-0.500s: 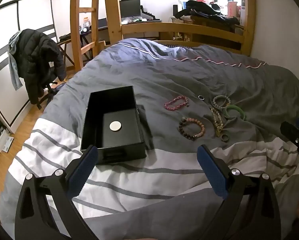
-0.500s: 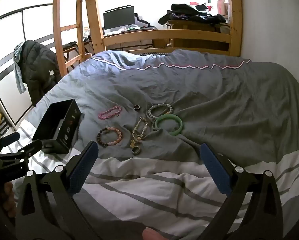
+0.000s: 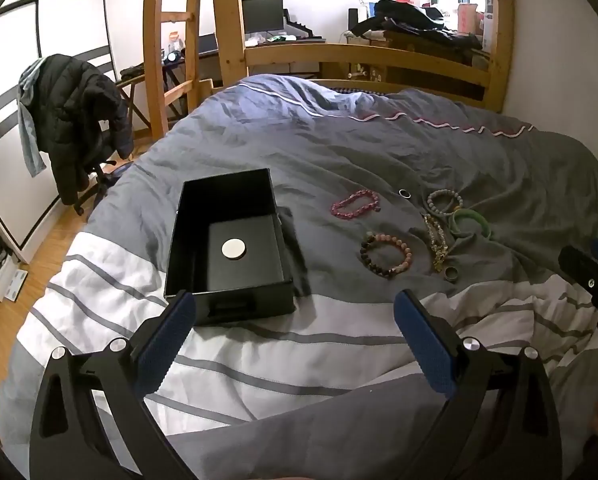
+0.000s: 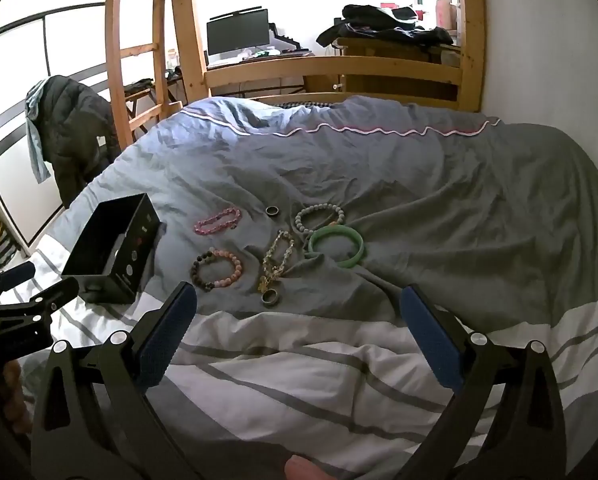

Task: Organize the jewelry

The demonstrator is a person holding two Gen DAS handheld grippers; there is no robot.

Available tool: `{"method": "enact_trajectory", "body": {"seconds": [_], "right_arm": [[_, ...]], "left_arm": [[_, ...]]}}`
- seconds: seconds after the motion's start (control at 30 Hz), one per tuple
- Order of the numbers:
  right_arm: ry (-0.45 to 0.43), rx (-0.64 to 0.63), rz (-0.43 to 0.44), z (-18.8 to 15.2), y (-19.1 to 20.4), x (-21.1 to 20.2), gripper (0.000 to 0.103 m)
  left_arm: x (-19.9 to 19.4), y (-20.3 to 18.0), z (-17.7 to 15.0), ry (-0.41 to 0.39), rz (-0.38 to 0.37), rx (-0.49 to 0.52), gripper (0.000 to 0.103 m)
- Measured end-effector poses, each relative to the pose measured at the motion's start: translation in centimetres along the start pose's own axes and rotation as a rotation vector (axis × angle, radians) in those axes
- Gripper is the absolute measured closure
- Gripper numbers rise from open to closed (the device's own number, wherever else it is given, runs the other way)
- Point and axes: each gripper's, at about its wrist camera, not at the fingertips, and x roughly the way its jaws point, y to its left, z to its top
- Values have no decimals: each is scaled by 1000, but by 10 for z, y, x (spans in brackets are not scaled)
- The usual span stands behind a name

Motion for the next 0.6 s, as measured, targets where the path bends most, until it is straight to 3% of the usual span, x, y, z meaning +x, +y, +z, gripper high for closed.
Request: {"method": "enact_trajectory", "body": {"seconds": [0.6], "right_arm": [[8, -7, -2, -2, 6, 2, 3]], "left_arm": [[0, 4, -2, 1, 2, 9, 6]]}}
